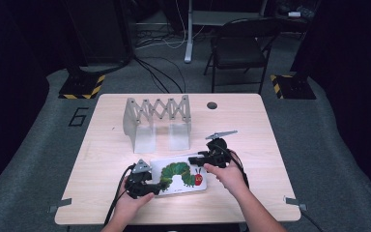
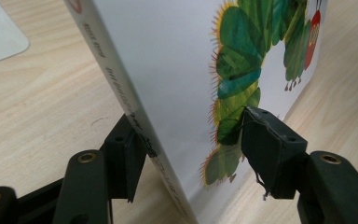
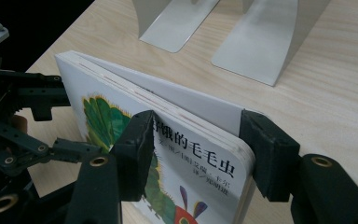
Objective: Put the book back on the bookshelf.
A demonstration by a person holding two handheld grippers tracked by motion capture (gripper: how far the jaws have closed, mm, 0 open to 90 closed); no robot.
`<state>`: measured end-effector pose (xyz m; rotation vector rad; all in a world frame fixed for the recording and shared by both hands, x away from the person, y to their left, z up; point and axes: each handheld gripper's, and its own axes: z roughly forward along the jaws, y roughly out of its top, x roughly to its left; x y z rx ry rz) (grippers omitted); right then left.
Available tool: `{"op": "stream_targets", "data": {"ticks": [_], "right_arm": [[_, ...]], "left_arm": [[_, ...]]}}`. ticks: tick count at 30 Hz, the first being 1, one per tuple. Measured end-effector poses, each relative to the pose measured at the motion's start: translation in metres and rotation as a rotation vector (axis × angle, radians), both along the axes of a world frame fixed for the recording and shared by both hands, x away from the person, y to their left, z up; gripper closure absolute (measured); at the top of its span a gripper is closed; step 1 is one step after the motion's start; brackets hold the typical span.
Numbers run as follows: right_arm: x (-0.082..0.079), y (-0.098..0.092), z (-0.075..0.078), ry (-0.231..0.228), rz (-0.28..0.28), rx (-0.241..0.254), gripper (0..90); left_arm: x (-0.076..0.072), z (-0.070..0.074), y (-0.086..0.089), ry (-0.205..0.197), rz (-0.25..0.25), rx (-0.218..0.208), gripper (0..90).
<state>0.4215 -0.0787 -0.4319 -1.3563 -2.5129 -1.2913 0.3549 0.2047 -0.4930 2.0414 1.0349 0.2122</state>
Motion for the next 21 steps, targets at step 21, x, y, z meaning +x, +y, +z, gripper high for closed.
{"op": "stream_targets", "data": {"ticks": [21], "right_arm": [[-0.009, 0.009, 0.012, -0.045, 0.076, 0.021, 39.0]], "left_arm": [[-0.001, 0.014, 0.012, -0.100, -0.012, 0.081, 51.8]]}}
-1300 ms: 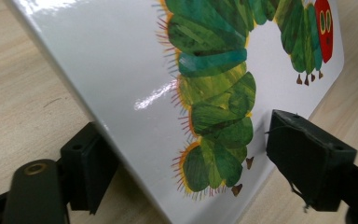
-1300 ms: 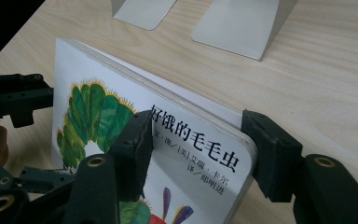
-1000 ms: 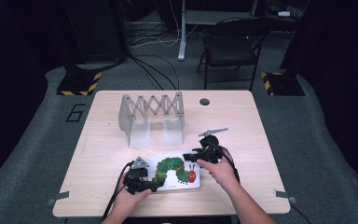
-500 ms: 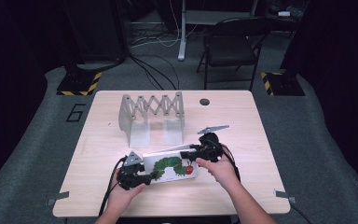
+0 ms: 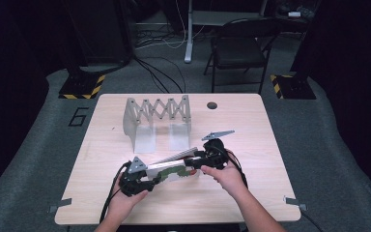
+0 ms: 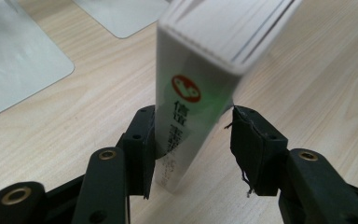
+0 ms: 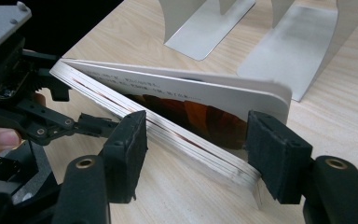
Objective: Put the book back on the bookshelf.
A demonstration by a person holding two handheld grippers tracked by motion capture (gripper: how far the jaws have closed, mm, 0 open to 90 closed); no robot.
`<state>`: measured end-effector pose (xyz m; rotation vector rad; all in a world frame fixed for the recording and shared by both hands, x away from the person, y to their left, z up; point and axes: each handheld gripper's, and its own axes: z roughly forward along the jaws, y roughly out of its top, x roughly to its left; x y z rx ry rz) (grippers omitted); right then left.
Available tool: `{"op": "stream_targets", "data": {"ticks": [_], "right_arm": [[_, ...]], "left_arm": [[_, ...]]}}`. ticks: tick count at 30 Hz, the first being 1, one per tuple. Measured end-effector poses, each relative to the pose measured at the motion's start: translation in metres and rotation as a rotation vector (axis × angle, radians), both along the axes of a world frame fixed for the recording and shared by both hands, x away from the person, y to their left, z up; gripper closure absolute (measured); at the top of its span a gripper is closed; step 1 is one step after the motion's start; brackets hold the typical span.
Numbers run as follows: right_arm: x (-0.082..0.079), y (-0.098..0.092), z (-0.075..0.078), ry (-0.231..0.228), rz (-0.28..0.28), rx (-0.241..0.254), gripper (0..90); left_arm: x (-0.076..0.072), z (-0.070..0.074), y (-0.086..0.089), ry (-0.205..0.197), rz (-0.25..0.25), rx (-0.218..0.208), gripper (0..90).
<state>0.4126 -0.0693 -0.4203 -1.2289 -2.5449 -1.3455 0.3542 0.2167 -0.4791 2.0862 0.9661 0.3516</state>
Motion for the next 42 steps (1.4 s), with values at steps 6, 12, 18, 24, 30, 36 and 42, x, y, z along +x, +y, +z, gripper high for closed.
{"op": "stream_targets", "data": {"ticks": [6, 12, 18, 24, 30, 36, 42], "right_arm": [[0.000, -0.001, -0.002, 0.003, 0.006, -0.005, 37.5], [0.001, -0.001, -0.003, 0.012, -0.003, -0.003, 35.2], [0.002, -0.003, -0.005, 0.000, -0.004, 0.004, 33.1], [0.002, -0.006, -0.004, -0.003, -0.003, 0.003, 32.5], [0.003, -0.012, 0.002, -0.031, -0.021, -0.008, 34.9], [0.009, -0.031, 0.005, -0.044, -0.117, 0.031, 37.6], [0.015, -0.042, 0.001, -0.012, -0.145, 0.057, 37.5]], "left_arm": [[-0.001, 0.007, 0.001, -0.015, -0.005, -0.018, 50.7], [-0.004, 0.016, 0.000, -0.041, -0.024, -0.031, 52.0], [-0.011, 0.030, -0.006, -0.081, -0.087, -0.014, 48.9], [-0.014, 0.033, -0.009, -0.084, -0.101, -0.004, 55.7], [-0.015, 0.033, -0.009, -0.094, -0.092, -0.002, 58.7], [-0.019, 0.035, -0.014, -0.098, -0.093, 0.016, 60.5], [-0.022, 0.035, -0.019, -0.099, -0.125, 0.008, 67.5]]}}
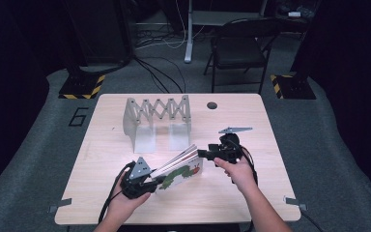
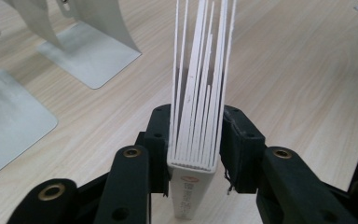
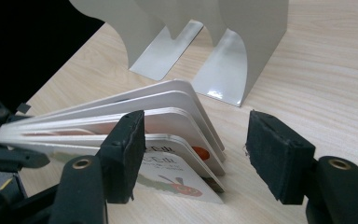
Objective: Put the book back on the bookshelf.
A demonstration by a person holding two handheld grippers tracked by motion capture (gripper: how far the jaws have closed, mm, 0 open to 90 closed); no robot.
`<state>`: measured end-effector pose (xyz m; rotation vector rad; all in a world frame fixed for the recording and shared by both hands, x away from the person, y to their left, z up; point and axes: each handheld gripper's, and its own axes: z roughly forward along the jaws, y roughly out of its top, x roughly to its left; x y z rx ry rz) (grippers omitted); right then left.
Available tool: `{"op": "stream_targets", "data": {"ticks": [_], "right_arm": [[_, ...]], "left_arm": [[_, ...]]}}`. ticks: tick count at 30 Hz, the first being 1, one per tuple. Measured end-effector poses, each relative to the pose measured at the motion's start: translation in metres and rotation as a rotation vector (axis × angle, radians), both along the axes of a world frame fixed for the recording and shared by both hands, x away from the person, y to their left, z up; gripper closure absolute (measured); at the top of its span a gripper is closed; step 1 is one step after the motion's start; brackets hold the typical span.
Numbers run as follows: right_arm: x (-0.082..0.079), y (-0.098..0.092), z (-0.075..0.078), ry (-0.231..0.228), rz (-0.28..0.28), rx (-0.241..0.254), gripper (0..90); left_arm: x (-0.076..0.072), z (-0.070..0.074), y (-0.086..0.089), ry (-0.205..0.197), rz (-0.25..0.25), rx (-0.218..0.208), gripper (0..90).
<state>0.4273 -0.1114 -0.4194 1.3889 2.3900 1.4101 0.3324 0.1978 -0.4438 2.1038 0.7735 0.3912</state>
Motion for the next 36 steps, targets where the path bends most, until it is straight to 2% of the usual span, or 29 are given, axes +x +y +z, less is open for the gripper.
{"op": "stream_targets", "data": {"ticks": [4, 5, 6, 7, 10, 15, 16, 17, 18, 23, 24, 25, 30, 36], "right_arm": [[0.001, -0.002, 0.000, -0.010, -0.014, 0.008, 39.0], [0.000, -0.002, 0.000, -0.015, -0.021, -0.015, 39.4], [0.000, -0.002, 0.000, -0.015, -0.021, -0.015, 39.4], [0.000, -0.002, -0.001, -0.014, -0.019, -0.018, 39.4], [0.001, -0.002, -0.002, -0.020, -0.017, -0.023, 39.4], [0.000, 0.000, -0.004, -0.014, -0.008, -0.031, 39.4], [0.000, 0.002, -0.005, 0.004, -0.007, -0.033, 39.3], [0.000, 0.002, -0.006, 0.006, -0.006, -0.036, 39.3], [0.000, 0.003, -0.007, 0.002, 0.001, -0.040, 39.3], [0.001, 0.003, -0.010, 0.007, 0.006, -0.055, 39.1], [0.001, 0.003, -0.011, 0.008, 0.005, -0.056, 39.1], [0.001, 0.004, -0.012, 0.021, 0.000, -0.056, 39.1], [0.001, 0.004, -0.013, 0.017, 0.003, -0.060, 39.1], [0.001, 0.006, -0.015, 0.026, 0.003, -0.066, 39.0]], "left_arm": [[-0.003, 0.002, -0.004, -0.006, -0.035, 0.002, 73.2], [-0.005, 0.005, -0.004, -0.004, -0.047, 0.007, 73.9], [-0.005, 0.005, -0.004, -0.004, -0.047, 0.007, 74.2], [-0.006, 0.008, -0.002, -0.015, -0.045, 0.030, 74.4], [-0.005, 0.010, 0.002, -0.017, -0.034, 0.040, 74.5], [-0.001, 0.010, 0.016, 0.019, -0.018, 0.049, 74.4], [-0.001, 0.010, 0.020, 0.031, -0.023, 0.062, 74.3], [-0.001, 0.010, 0.020, 0.041, -0.021, 0.055, 74.3], [-0.001, 0.011, 0.022, 0.042, -0.024, 0.072, 74.2], [0.000, 0.016, 0.029, 0.052, -0.023, 0.089, 74.0], [0.000, 0.017, 0.032, 0.061, -0.024, 0.104, 74.0], [0.000, 0.018, 0.036, 0.062, -0.024, 0.110, 73.9], [0.001, 0.016, 0.039, 0.072, -0.020, 0.123, 72.5], [0.002, 0.016, 0.037, 0.062, -0.019, 0.126, 69.7]]}}
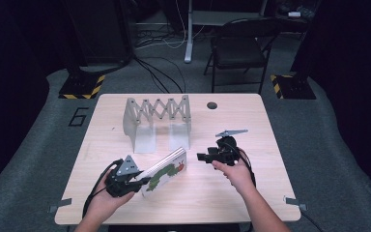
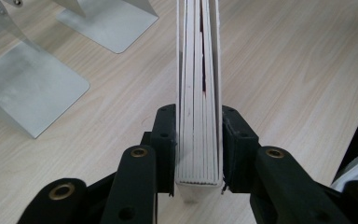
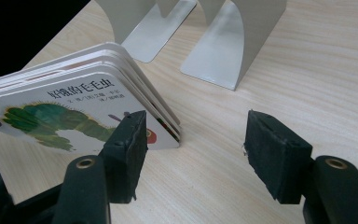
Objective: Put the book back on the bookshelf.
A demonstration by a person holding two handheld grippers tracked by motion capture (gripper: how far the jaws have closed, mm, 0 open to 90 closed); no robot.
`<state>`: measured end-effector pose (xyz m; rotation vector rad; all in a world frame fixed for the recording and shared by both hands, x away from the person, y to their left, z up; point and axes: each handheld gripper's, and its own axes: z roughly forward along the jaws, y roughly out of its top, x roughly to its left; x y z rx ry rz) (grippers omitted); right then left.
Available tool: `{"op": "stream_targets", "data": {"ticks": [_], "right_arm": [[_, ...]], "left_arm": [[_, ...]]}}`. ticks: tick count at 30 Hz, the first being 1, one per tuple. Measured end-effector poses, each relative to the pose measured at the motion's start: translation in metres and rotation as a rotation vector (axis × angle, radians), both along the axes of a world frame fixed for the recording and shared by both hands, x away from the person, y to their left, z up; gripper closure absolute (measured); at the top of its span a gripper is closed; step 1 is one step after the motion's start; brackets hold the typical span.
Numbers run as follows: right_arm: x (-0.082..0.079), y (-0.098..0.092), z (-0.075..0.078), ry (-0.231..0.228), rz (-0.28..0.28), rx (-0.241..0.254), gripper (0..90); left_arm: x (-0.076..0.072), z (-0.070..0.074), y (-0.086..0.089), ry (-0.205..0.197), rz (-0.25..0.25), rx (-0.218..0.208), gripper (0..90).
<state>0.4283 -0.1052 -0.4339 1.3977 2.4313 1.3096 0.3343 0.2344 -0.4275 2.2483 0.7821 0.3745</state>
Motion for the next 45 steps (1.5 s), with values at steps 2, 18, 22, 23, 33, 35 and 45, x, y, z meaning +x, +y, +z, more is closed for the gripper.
{"op": "stream_targets", "data": {"ticks": [2, 18, 22, 23, 33, 35, 45], "right_arm": [[0.000, 0.001, -0.001, -0.001, 0.010, -0.007, 38.9], [0.000, 0.004, -0.004, 0.003, 0.015, -0.018, 38.5], [0.000, 0.004, -0.003, 0.010, 0.007, -0.012, 38.5], [0.000, 0.003, -0.004, 0.005, 0.008, -0.014, 38.5], [0.000, 0.006, -0.005, 0.007, 0.014, -0.020, 38.5], [0.000, 0.006, -0.006, 0.010, 0.015, -0.021, 38.5], [0.000, 0.005, -0.006, 0.011, 0.011, -0.019, 38.5]], "left_arm": [[0.002, 0.000, -0.003, 0.000, 0.007, -0.014, 68.2], [0.023, -0.013, -0.029, 0.041, 0.028, -0.002, 66.6], [0.025, -0.016, -0.030, 0.056, 0.036, -0.015, 66.9], [0.025, -0.016, -0.030, 0.053, 0.036, -0.016, 66.9], [0.026, -0.019, -0.035, 0.029, 0.045, -0.002, 68.5], [0.026, -0.018, -0.035, 0.038, 0.041, -0.002, 69.6], [0.021, -0.016, -0.039, 0.045, 0.013, 0.014, 74.8]]}}
